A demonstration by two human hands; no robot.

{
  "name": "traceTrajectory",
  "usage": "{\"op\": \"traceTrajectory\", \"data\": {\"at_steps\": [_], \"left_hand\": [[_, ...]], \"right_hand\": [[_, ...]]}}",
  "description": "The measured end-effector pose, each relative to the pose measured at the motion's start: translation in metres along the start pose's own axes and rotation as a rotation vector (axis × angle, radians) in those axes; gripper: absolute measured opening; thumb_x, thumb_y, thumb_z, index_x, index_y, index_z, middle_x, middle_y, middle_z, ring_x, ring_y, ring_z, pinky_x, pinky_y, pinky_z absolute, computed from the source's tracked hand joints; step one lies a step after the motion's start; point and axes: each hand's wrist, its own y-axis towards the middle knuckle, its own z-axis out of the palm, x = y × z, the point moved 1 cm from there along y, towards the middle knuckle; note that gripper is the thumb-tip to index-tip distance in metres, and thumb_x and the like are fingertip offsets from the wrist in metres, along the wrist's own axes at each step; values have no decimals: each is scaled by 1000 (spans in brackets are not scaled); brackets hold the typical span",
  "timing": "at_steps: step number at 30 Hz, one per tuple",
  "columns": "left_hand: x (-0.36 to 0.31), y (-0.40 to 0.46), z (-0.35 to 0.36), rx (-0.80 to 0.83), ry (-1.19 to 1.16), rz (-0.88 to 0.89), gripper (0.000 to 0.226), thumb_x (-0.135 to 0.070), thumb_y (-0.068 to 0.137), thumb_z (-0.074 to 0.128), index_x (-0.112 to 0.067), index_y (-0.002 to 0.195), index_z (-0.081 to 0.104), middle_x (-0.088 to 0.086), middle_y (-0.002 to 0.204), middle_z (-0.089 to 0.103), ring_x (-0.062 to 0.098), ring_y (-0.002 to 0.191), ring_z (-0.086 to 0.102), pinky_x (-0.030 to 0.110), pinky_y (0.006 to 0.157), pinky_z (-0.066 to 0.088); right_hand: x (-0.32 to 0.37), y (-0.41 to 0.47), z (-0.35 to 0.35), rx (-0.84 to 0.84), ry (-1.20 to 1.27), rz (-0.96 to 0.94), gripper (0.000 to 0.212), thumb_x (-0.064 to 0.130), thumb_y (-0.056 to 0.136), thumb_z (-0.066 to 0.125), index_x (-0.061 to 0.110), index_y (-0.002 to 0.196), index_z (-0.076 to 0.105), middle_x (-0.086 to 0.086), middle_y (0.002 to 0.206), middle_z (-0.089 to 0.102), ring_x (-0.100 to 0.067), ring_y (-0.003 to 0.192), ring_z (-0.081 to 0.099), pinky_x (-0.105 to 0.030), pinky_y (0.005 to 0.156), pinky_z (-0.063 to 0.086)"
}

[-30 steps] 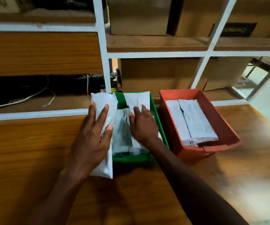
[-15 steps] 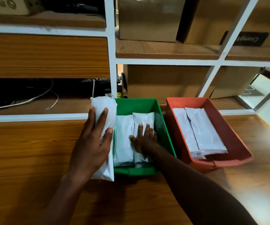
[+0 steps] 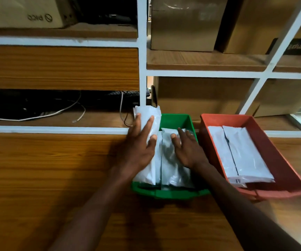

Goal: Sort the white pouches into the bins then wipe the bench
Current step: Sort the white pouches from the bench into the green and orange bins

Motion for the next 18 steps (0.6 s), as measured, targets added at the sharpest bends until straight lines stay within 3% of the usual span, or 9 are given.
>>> {"op": "traceTrajectory", "data": {"at_steps": [3,6,10,13,18], "left_hand": [[-3,18,28,43,57,-40,56,-41,102,39,-40,154,21,1,167,-1,31,150,18,43,119,23],[-3,27,57,138,155,-54,57,-45,102,34,-38,156,17,2,167,-4,35,149,16,44,119,18],[3,35,91,281,254,-72,61,-47,102,29,-32,157,9,4,166,-9,42,149,12,53,116,23],[7,43,111,382,265,-153,62,-44,103,29,-29,158,4,8,165,-14,42,150,3,55,119,16],[18,35,130,405,355,-167,66,-44,103,28,-25,157,-6,12,164,-17,44,149,-5,60,117,10]], "right_hand": [[-5,-15,-23,-123,64,-94,77,66,98,20,14,154,35,-13,160,35,-27,151,25,-40,123,20],[-15,-31,-38,-200,99,-133,85,78,91,15,24,153,37,-8,160,37,-23,149,29,-45,122,26],[-19,-51,-49,-228,118,-157,80,76,92,17,29,156,30,-2,163,30,-18,151,24,-46,122,26],[-22,-56,-51,-233,127,-160,77,76,93,17,32,156,28,0,164,29,-16,152,23,-47,121,28],[-28,-64,-48,-233,113,-160,71,72,96,18,34,156,25,4,164,28,-14,152,20,-48,121,28]]}}
